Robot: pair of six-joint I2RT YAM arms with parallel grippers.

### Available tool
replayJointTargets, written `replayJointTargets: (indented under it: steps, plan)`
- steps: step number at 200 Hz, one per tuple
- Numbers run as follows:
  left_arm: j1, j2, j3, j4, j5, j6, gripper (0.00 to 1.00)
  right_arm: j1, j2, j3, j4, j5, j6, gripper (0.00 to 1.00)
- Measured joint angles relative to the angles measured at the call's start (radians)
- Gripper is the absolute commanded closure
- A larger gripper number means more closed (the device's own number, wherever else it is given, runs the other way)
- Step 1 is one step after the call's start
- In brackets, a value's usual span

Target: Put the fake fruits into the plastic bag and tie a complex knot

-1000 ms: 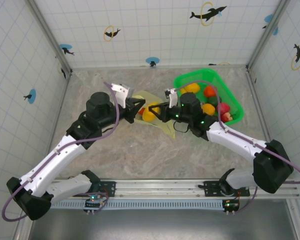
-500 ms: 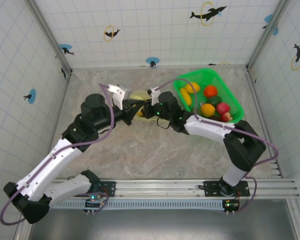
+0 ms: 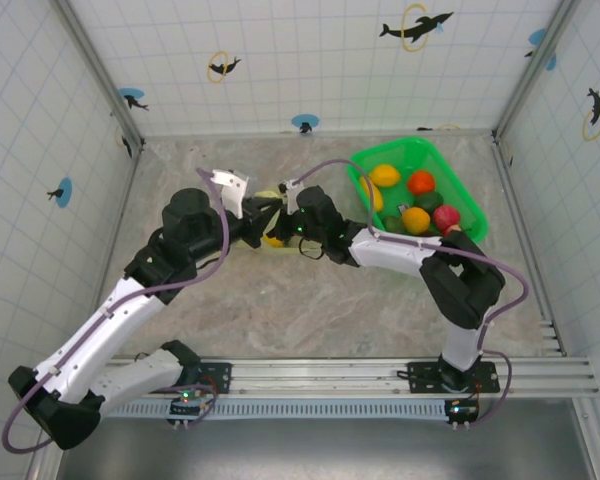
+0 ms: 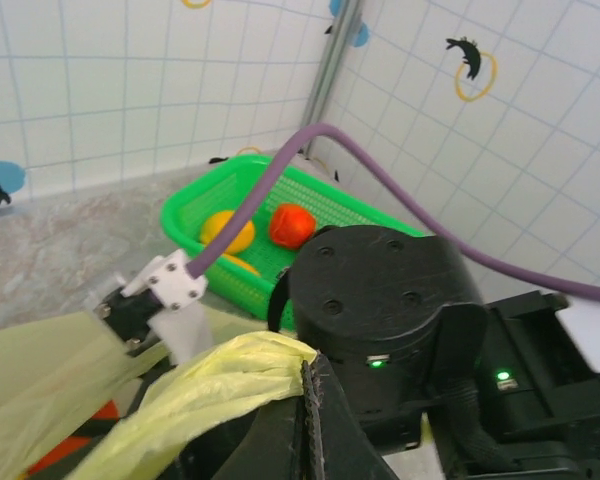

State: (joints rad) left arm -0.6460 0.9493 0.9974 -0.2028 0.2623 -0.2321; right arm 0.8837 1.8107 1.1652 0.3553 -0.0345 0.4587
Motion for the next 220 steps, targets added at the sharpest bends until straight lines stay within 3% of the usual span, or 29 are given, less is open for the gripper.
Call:
replayJointTargets:
  steps: [39,61,86,117,171,220]
  plan:
    - [0.007,-0.039,-0.035,-0.002,-0.009,0.000,1.00,-0.008,-0.091,-0.029,-0.141,0.214,-0.047,0.35]
    - [0.007,-0.050,-0.084,0.002,0.034,-0.001,1.00,-0.028,-0.147,-0.071,-0.176,0.237,-0.049,0.36]
    - [0.006,-0.044,-0.145,0.003,0.133,-0.005,1.00,-0.045,-0.158,-0.071,-0.187,0.190,-0.055,0.37]
    - [0.006,-0.045,-0.192,0.009,0.219,-0.013,1.00,-0.054,-0.189,-0.071,-0.193,0.028,-0.049,0.40]
    - [0.006,-0.051,-0.195,0.028,0.243,-0.013,1.00,-0.096,-0.421,-0.179,-0.031,-0.114,0.076,0.40]
    - [0.006,-0.051,-0.185,0.035,0.231,-0.013,1.00,-0.202,-0.520,-0.188,0.031,-0.143,0.161,0.38]
